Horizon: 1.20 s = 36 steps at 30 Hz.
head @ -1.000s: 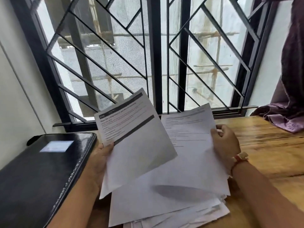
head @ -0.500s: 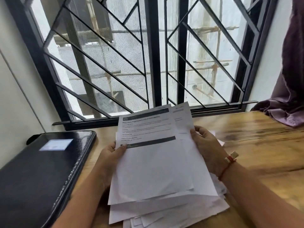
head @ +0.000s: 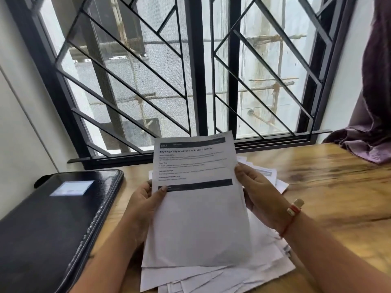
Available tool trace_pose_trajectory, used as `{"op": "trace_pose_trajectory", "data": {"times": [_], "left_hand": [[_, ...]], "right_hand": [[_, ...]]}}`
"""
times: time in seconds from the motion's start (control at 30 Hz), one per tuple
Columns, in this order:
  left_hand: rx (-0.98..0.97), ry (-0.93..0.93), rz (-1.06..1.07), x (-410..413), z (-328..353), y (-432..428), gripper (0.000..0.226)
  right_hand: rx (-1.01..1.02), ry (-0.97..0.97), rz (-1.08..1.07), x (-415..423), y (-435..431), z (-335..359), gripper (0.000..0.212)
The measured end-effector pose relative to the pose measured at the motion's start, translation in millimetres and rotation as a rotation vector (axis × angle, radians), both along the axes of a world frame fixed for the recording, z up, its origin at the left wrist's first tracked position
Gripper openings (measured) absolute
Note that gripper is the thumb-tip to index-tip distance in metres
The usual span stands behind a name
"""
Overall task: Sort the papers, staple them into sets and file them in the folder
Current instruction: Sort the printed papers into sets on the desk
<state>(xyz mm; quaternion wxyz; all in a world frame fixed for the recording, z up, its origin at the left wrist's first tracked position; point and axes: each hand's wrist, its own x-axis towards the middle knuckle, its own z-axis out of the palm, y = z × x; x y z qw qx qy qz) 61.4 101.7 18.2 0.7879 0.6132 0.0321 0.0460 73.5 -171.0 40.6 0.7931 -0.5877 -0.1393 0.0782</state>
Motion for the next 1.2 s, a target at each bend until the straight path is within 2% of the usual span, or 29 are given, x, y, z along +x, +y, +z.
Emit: {"op": "trace_pose_trajectory", "data": {"times": [0.1,0.23,0.37,0.47,0.53,0.6,0.67,0.73,0.8,0.83,1.03,1.1,1.2], "left_hand": [[-0.005,-0.004,-0.010,-1,1,0,0.037],[-0.029,0.009,-0.093,-5,5,0,0.033],[-0.050,0.001,-0.162,-5,3,0,0.030],[-0.039,-0.013,-0.079,4,2,8,0.037],[-0.062,-0.002,0.010,13,-1,19,0.036],[-0.089,0.015,0.065,21,-7,30,0.034],[-0.135,0.054,0.084,24,-11,36,0.039],[-0.185,0.090,0.077,23,-12,38,0.050],[-0.192,0.121,0.086,23,-13,40,0.058],[-0.187,0.128,0.104,24,-14,41,0.054],[-0.308,0.137,0.125,24,-11,33,0.018],[-0.320,0.128,0.122,21,-8,28,0.021],[-0.323,0.125,0.116,22,-8,28,0.038]], "right_hand": [[-0.128,-0.048,-0.005,0,1,-3,0.034],[-0.160,-0.057,-0.069,1,4,-5,0.031],[-0.075,-0.037,-0.027,-2,4,-1,0.029],[-0.024,0.036,-0.164,-1,4,3,0.029],[-0.171,0.014,-0.329,8,1,-3,0.022],[-0.518,-0.138,-0.441,16,-5,-12,0.015],[-0.913,-0.343,-0.478,18,-9,-19,0.016],[-1.116,-0.481,-0.428,14,-8,-23,0.022],[-1.227,-0.540,-0.312,12,-5,-27,0.028],[-1.278,-0.563,-0.259,12,-4,-29,0.030],[-1.349,-0.630,-0.135,13,-6,-29,0.030],[-1.354,-0.628,-0.090,13,-6,-27,0.028],[-1.373,-0.609,-0.079,14,-7,-27,0.035]]}}
